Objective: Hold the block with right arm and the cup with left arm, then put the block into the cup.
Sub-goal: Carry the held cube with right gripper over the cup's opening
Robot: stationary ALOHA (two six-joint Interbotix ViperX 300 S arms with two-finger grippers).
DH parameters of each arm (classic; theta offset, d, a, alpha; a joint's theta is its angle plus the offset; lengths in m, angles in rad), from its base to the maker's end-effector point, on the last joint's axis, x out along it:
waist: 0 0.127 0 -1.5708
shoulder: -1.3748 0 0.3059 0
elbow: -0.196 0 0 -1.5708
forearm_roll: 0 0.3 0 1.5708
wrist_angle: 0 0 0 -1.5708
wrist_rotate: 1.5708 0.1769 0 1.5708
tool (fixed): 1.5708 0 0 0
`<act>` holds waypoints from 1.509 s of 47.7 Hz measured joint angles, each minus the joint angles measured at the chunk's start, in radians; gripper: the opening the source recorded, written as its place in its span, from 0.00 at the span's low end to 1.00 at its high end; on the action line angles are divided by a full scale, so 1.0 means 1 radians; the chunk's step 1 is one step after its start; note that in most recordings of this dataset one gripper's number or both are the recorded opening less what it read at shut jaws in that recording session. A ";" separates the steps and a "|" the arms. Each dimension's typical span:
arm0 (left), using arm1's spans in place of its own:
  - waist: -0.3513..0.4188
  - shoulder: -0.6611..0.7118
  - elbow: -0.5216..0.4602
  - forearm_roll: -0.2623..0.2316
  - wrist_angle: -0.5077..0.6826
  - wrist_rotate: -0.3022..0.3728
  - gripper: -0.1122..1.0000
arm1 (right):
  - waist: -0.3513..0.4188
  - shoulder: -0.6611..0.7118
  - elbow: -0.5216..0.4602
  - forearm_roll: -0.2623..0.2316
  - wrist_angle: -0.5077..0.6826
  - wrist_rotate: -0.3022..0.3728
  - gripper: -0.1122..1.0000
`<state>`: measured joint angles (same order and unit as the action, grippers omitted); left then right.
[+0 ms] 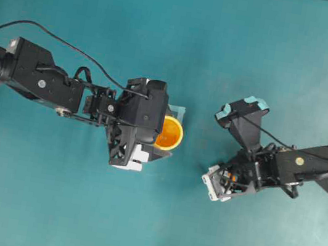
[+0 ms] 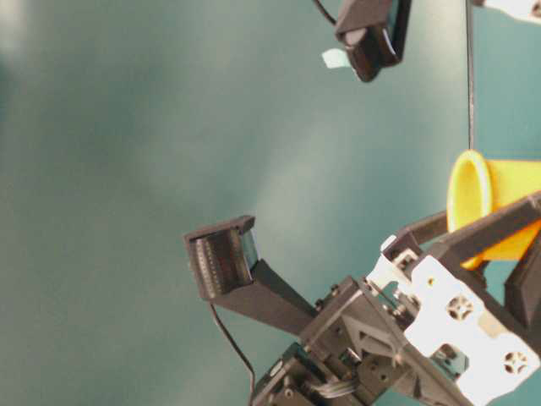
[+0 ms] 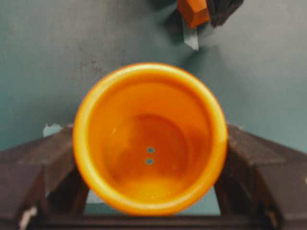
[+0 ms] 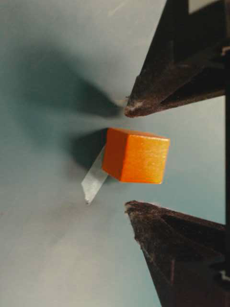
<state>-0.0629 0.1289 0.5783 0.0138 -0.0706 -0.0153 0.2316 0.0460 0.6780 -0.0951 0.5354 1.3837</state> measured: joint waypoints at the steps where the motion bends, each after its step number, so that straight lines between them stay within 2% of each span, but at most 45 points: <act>1: 0.000 0.000 0.000 0.000 0.000 -0.002 0.72 | 0.000 0.002 -0.002 -0.003 0.000 0.000 0.71; 9: 0.000 0.000 0.000 0.000 0.000 0.000 0.72 | -0.002 0.020 -0.015 -0.023 0.017 0.000 0.68; 17: 0.000 0.002 0.002 0.000 0.002 -0.002 0.72 | -0.002 0.021 -0.020 -0.037 0.043 0.000 0.49; 22: 0.000 0.000 0.000 0.002 0.003 0.000 0.72 | -0.002 0.020 -0.040 -0.063 0.034 -0.003 0.46; 29: 0.000 0.000 0.000 0.000 0.003 0.000 0.72 | -0.011 -0.012 -0.100 -0.170 -0.026 -0.011 0.46; 39: 0.000 0.000 0.000 0.002 0.003 -0.002 0.72 | -0.043 -0.095 -0.190 -0.373 -0.054 -0.011 0.46; 44: 0.002 0.000 0.000 0.000 0.003 -0.002 0.72 | -0.058 -0.121 -0.221 -0.433 -0.055 -0.012 0.46; 53: -0.003 0.002 0.002 0.002 0.003 0.000 0.72 | -0.110 -0.129 -0.236 -0.453 -0.058 -0.012 0.46; 72: -0.003 0.000 0.002 0.000 0.003 0.000 0.72 | -0.110 -0.129 -0.236 -0.456 -0.080 -0.012 0.46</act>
<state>-0.0660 0.1289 0.5798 0.0138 -0.0675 -0.0153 0.1212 -0.0828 0.4418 -0.5507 0.4556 1.3714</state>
